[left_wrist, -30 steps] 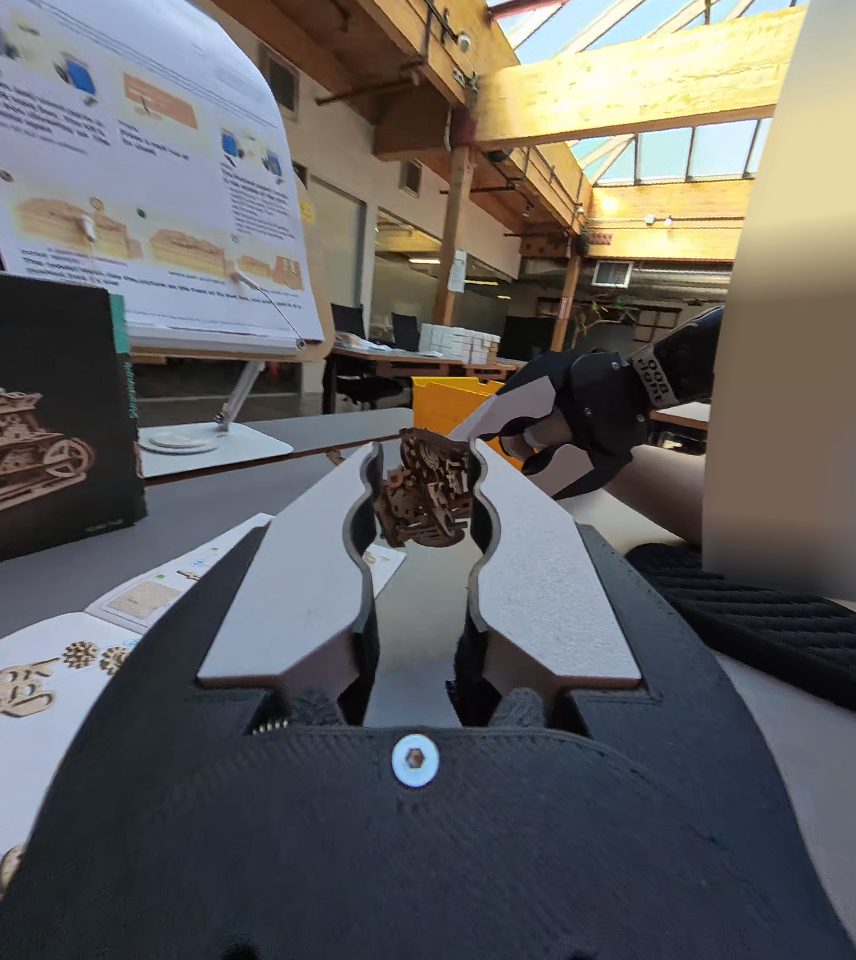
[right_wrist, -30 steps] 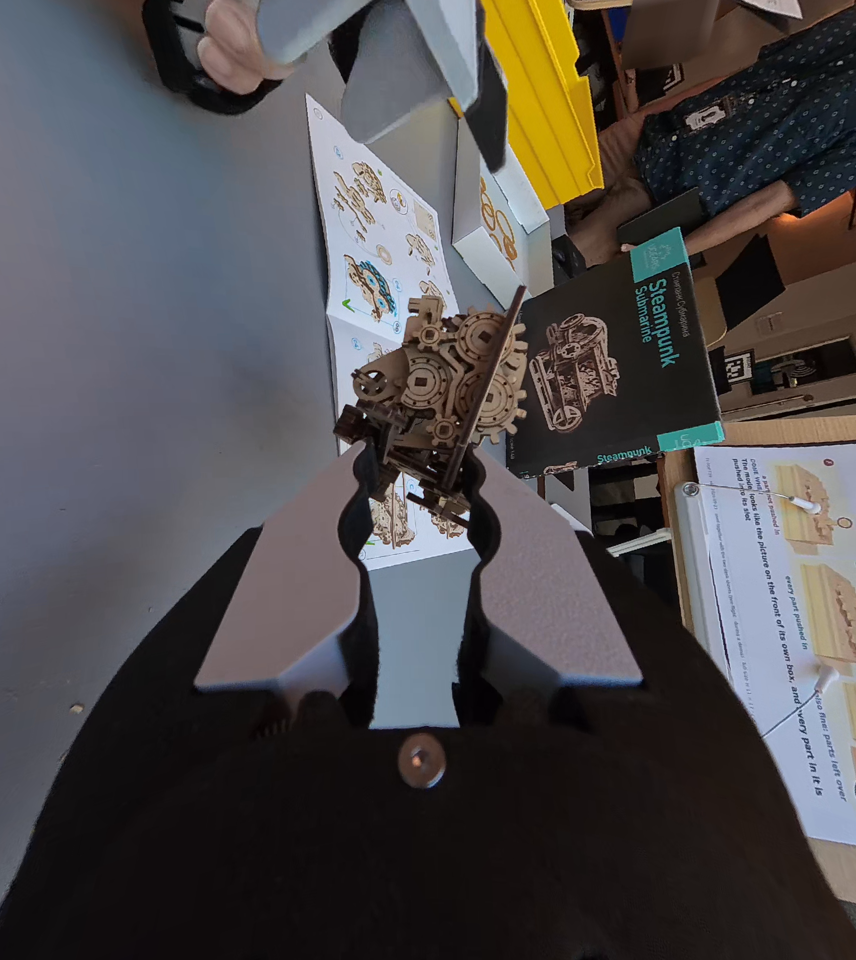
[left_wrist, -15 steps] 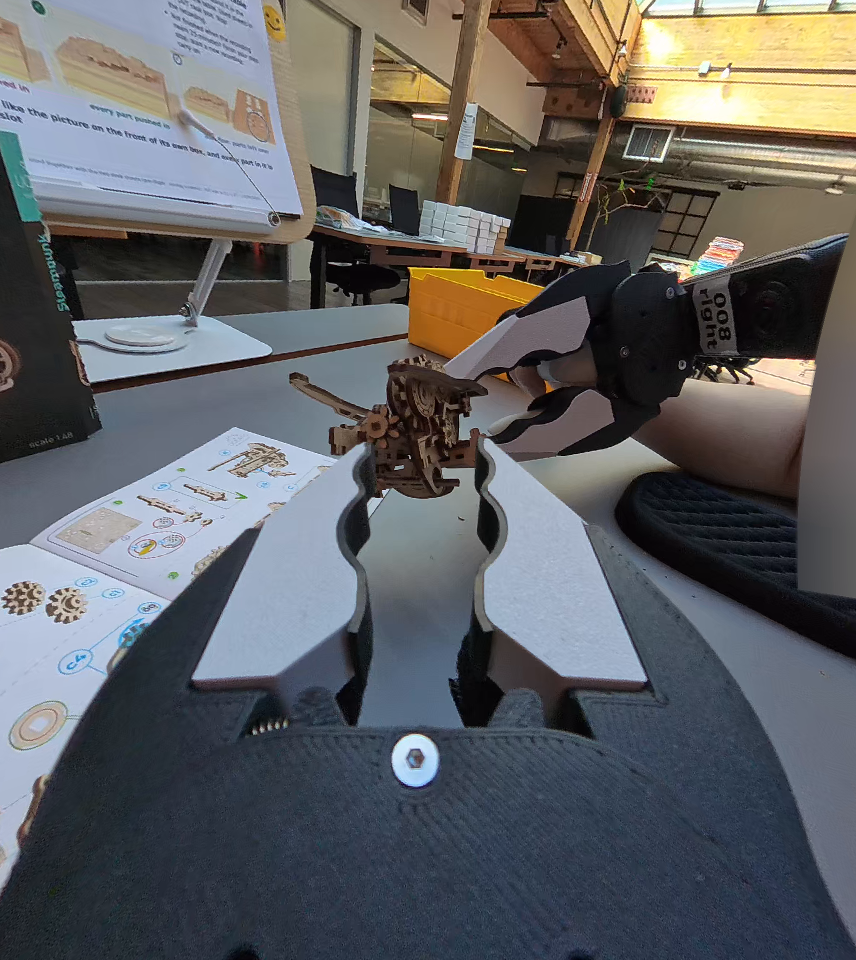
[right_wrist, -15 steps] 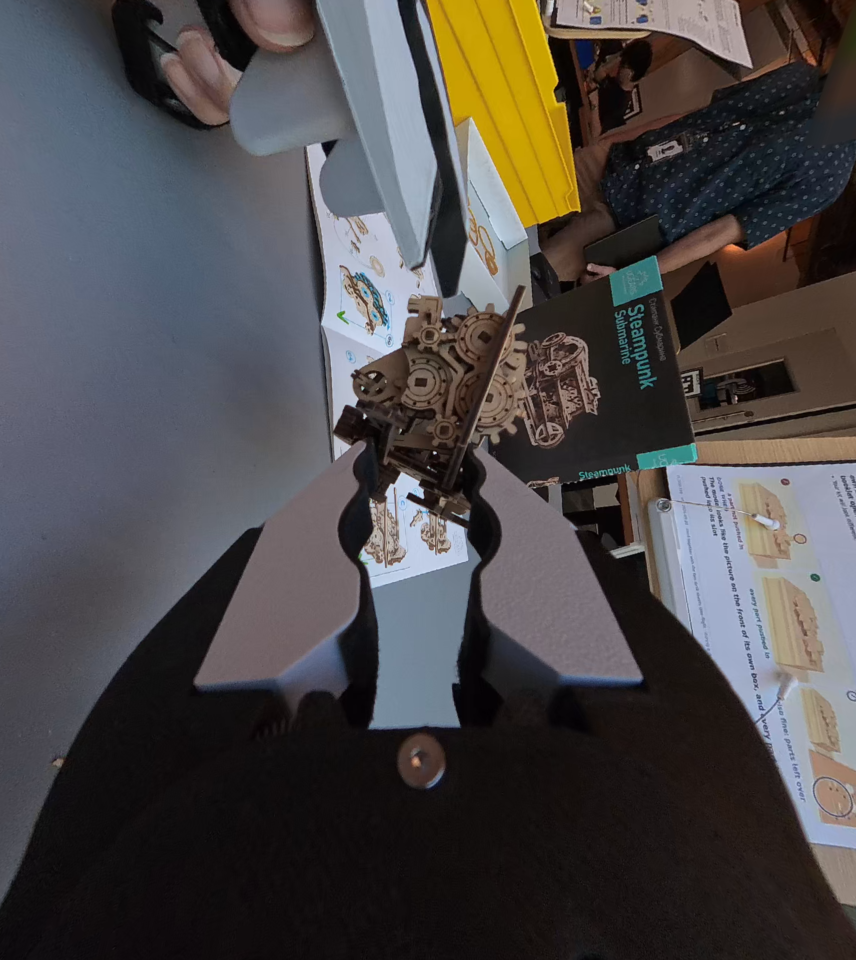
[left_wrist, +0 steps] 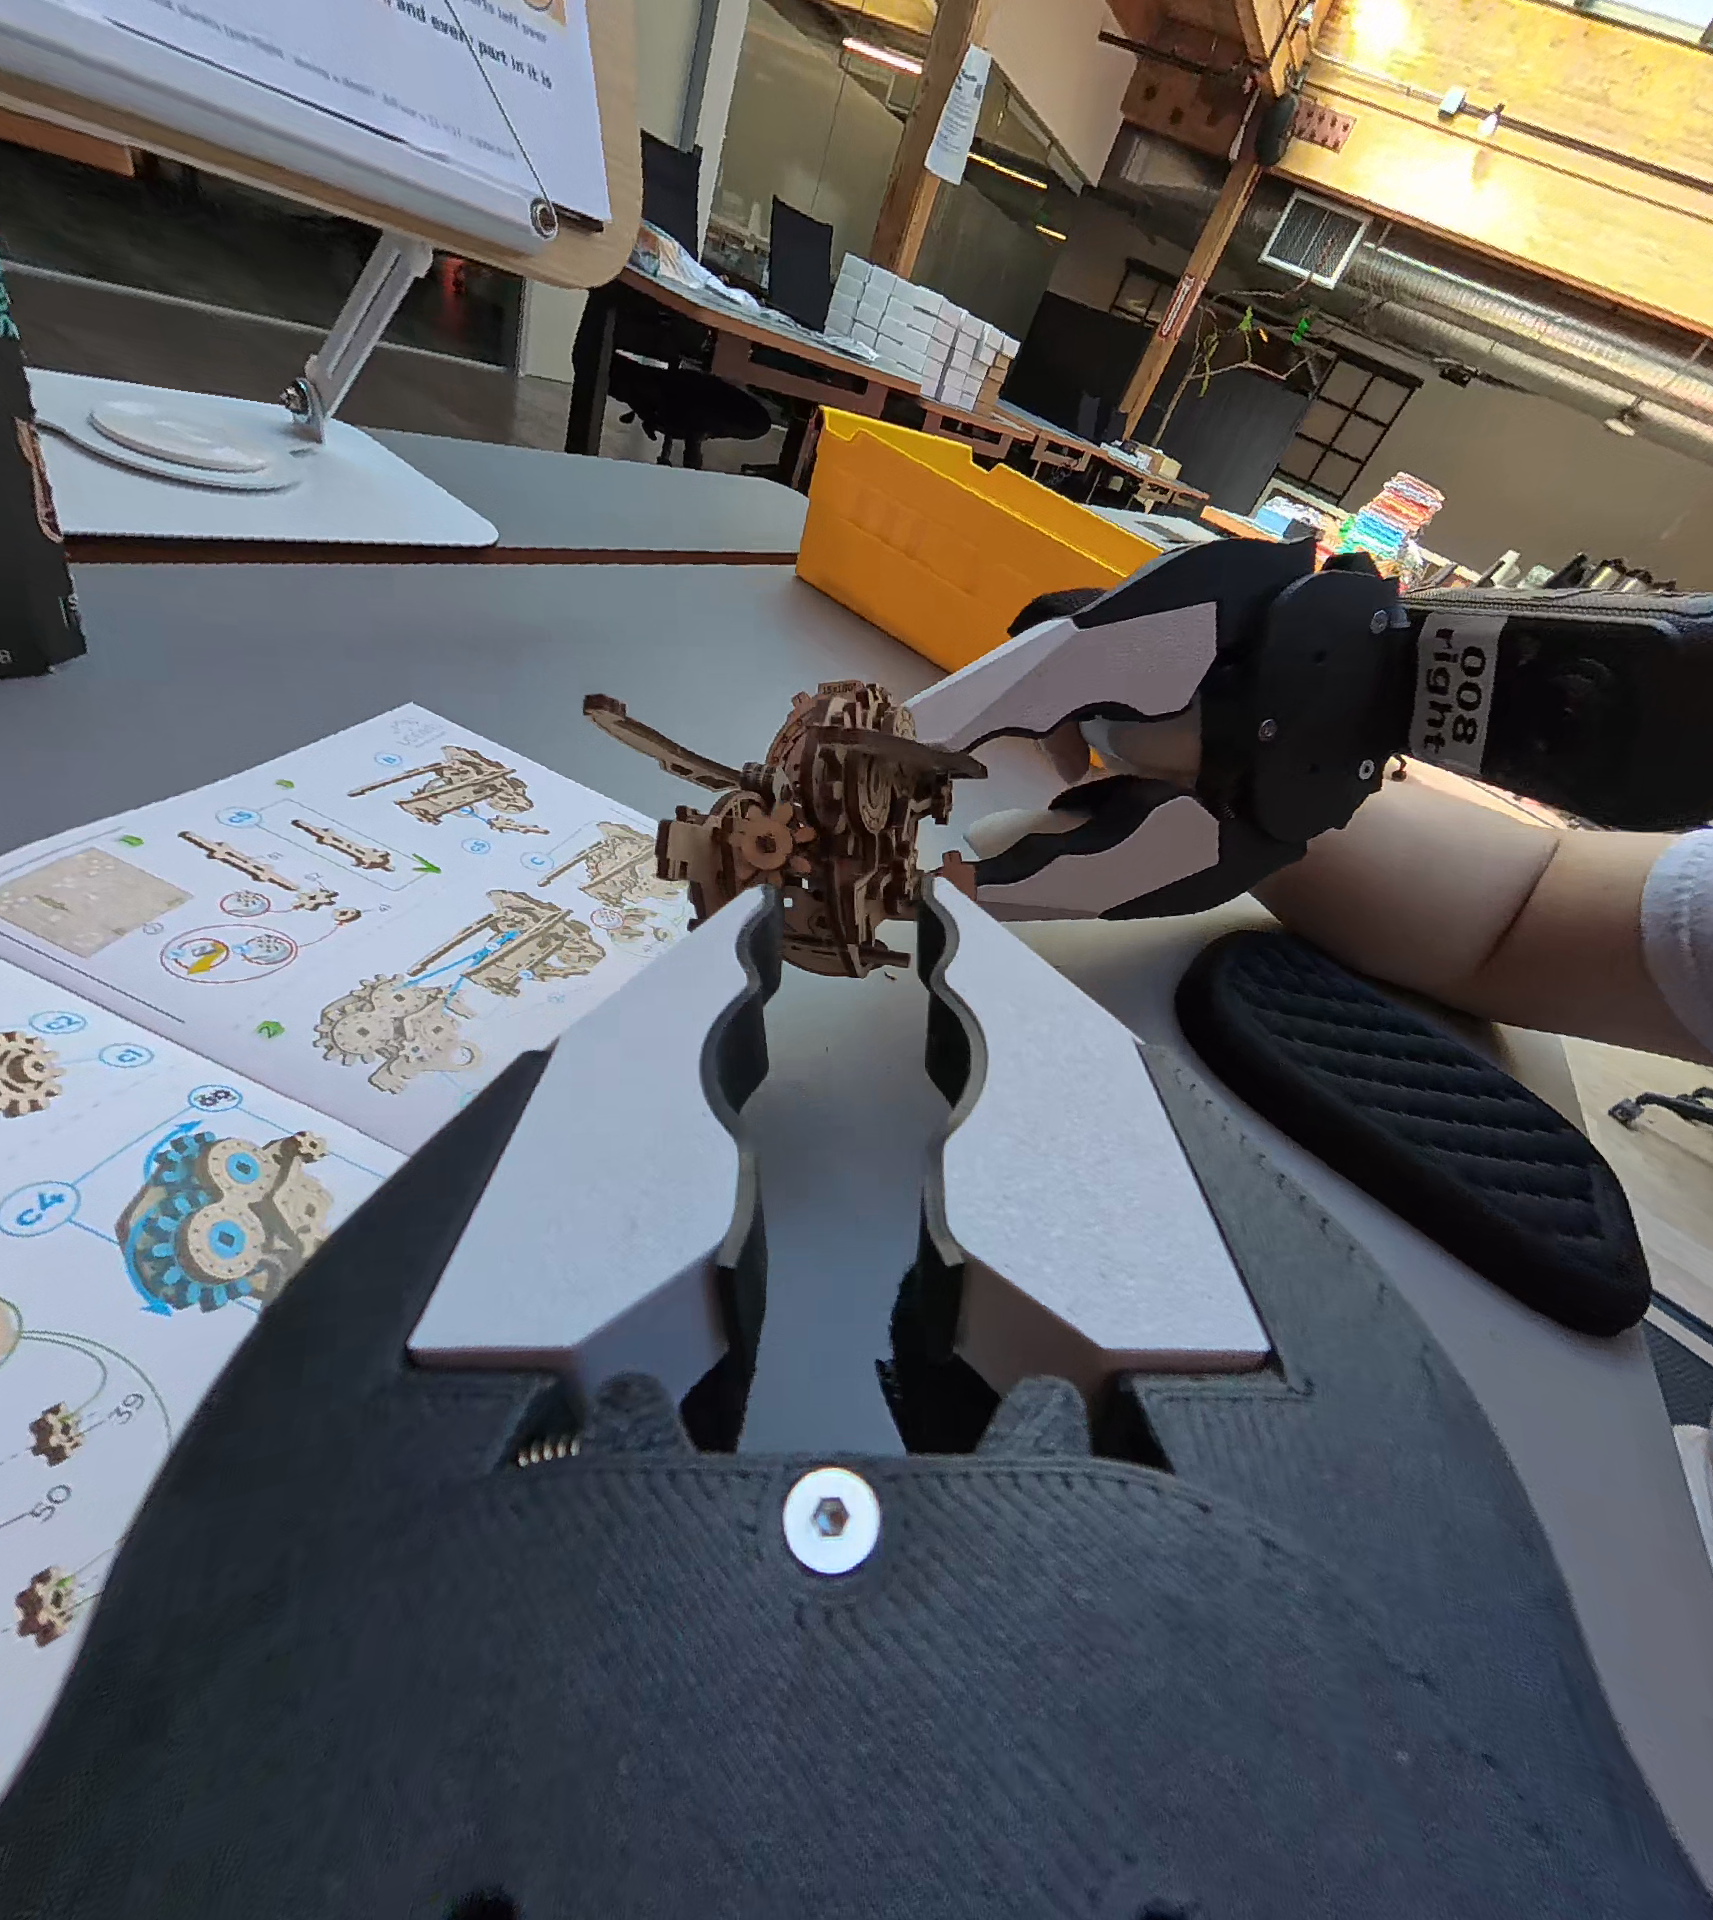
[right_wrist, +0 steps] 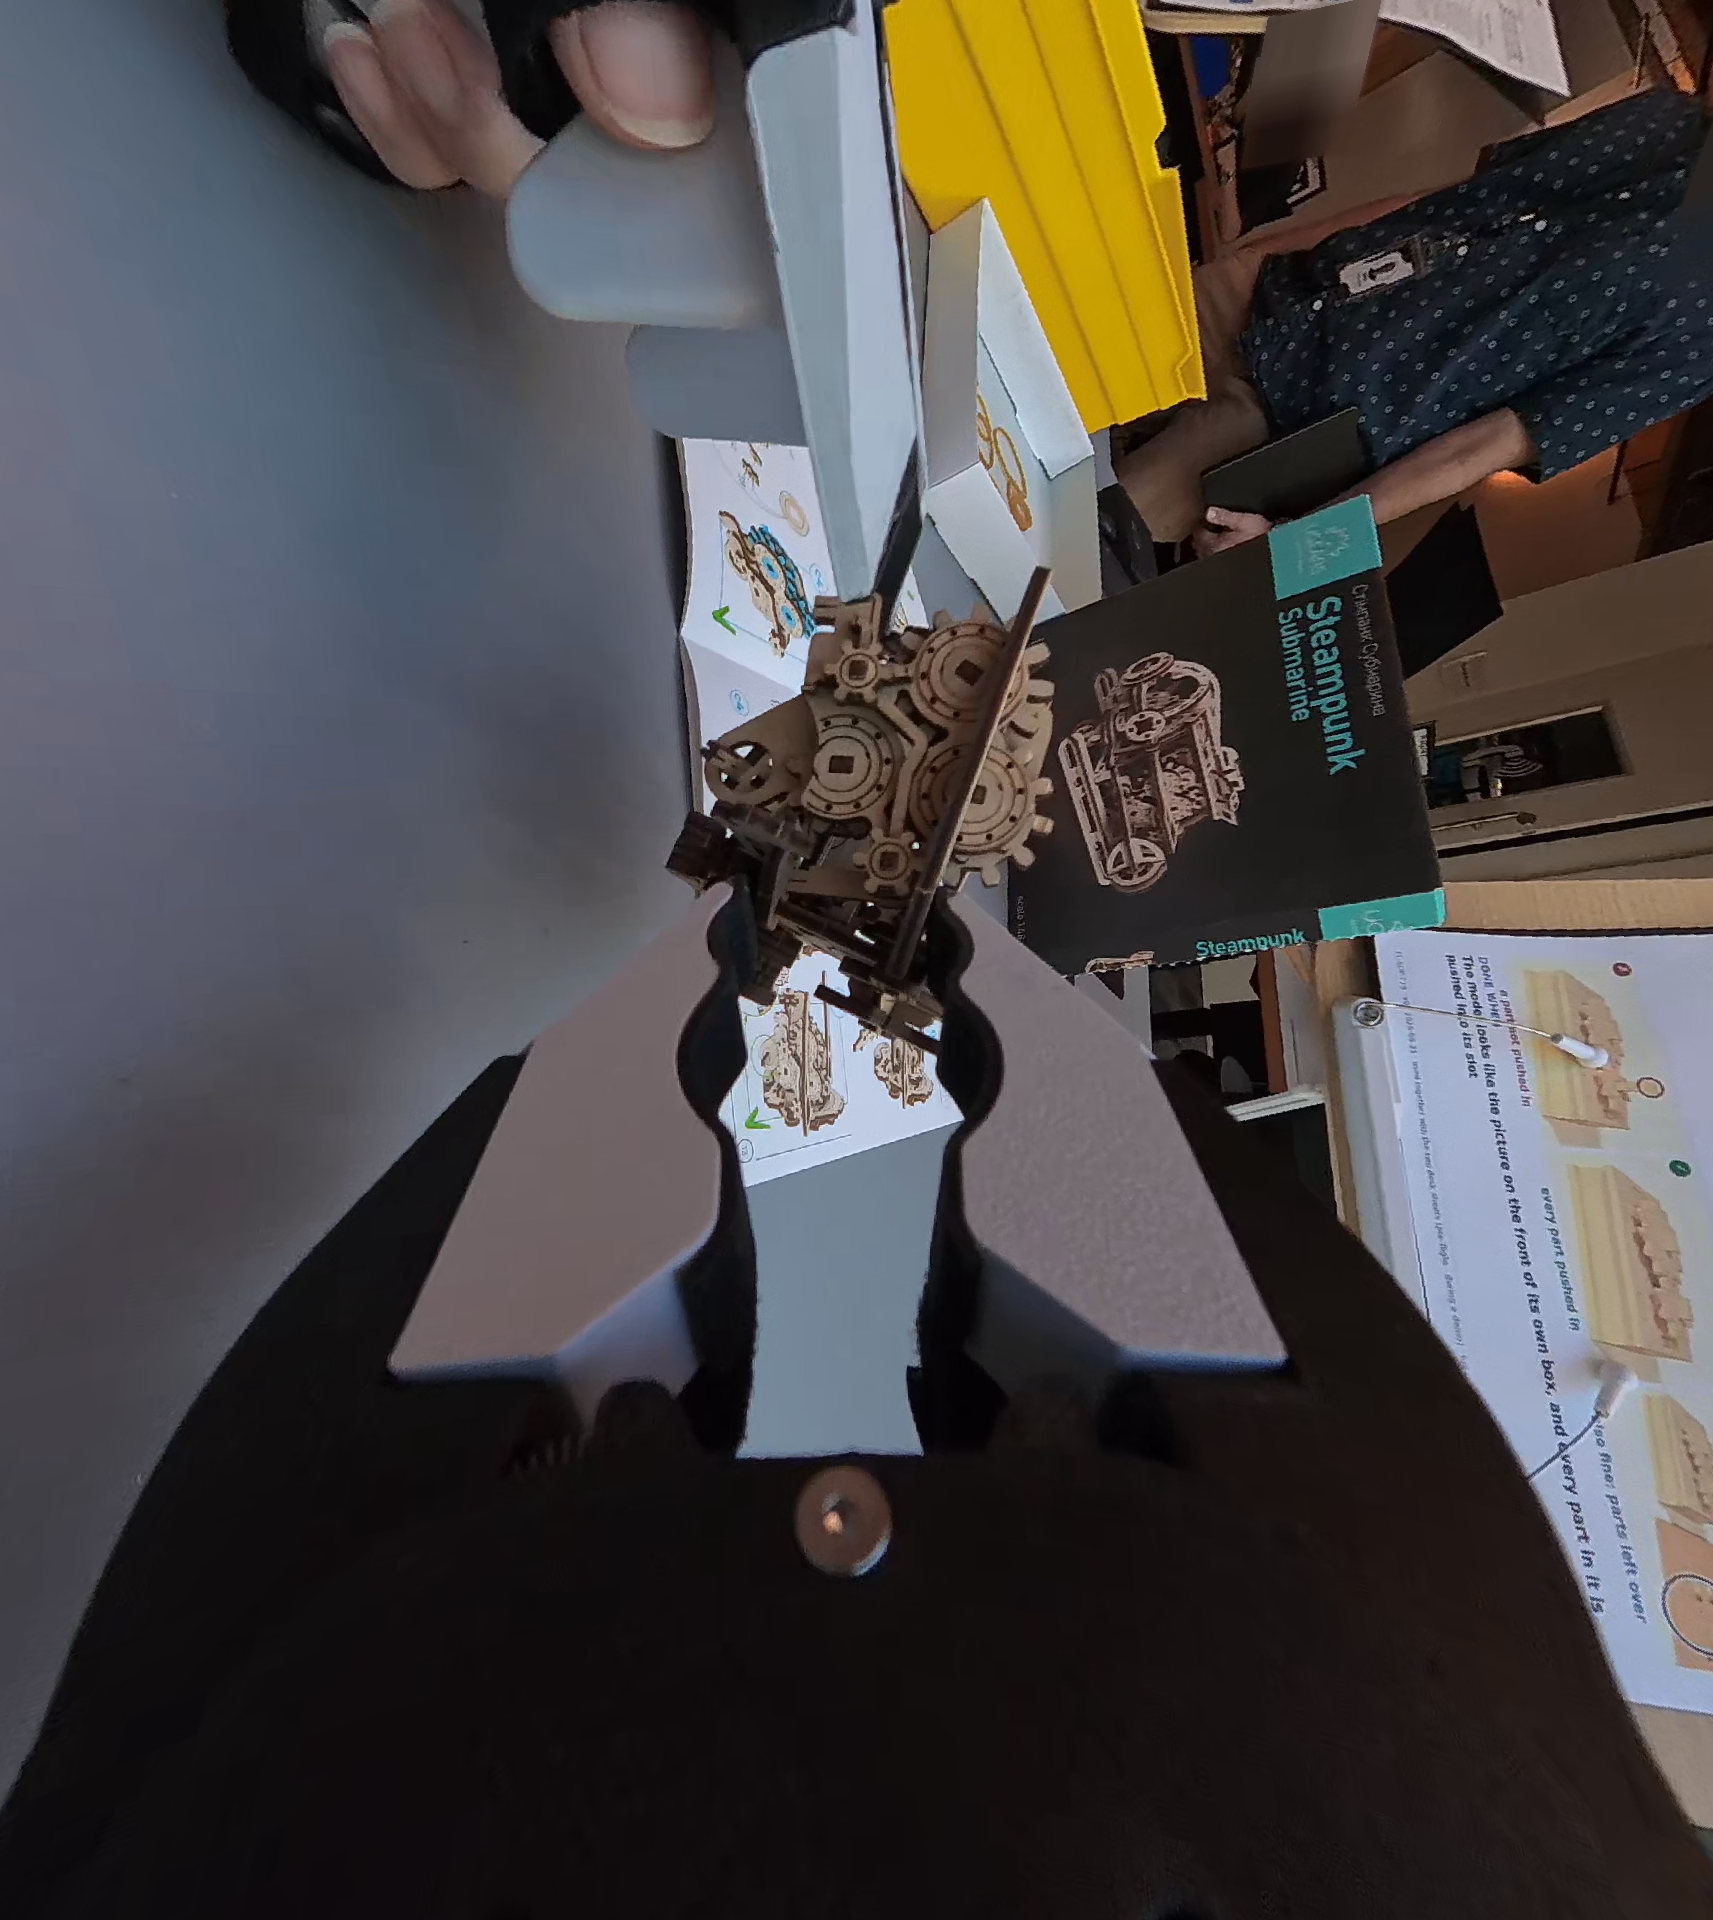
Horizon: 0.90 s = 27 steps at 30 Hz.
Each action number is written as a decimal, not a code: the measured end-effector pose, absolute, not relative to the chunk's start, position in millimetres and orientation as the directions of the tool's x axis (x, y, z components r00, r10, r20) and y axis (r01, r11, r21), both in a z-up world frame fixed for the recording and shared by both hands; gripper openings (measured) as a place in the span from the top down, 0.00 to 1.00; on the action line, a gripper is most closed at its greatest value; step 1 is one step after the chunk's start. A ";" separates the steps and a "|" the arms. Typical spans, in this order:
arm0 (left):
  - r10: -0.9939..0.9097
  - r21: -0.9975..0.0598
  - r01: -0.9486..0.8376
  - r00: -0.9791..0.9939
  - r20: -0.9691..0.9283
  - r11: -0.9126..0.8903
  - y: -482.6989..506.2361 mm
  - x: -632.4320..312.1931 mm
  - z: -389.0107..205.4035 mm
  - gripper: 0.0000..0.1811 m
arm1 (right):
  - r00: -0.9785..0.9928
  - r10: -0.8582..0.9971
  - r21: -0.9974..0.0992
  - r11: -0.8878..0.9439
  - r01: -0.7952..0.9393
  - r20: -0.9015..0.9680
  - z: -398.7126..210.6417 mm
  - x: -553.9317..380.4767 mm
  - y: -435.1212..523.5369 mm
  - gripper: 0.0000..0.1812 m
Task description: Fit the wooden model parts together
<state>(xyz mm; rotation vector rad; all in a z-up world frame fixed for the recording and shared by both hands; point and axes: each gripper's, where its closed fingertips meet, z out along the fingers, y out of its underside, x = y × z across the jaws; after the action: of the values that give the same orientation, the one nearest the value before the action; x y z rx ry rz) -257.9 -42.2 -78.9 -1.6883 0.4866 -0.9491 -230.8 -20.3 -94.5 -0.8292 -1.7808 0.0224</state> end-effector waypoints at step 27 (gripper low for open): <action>-0.681 -0.895 0.081 0.619 0.391 -0.440 -34.1 -250.0 -98.1 0.90 | -0.174 0.580 -0.396 0.716 0.575 0.795 -113.7 -234.2 -22.3 0.83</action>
<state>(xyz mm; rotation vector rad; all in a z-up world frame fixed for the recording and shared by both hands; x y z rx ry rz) -250.0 -34.1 -98.1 -1.8319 0.4835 -0.9432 -234.2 -22.3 -113.7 -0.9040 -1.8371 0.0057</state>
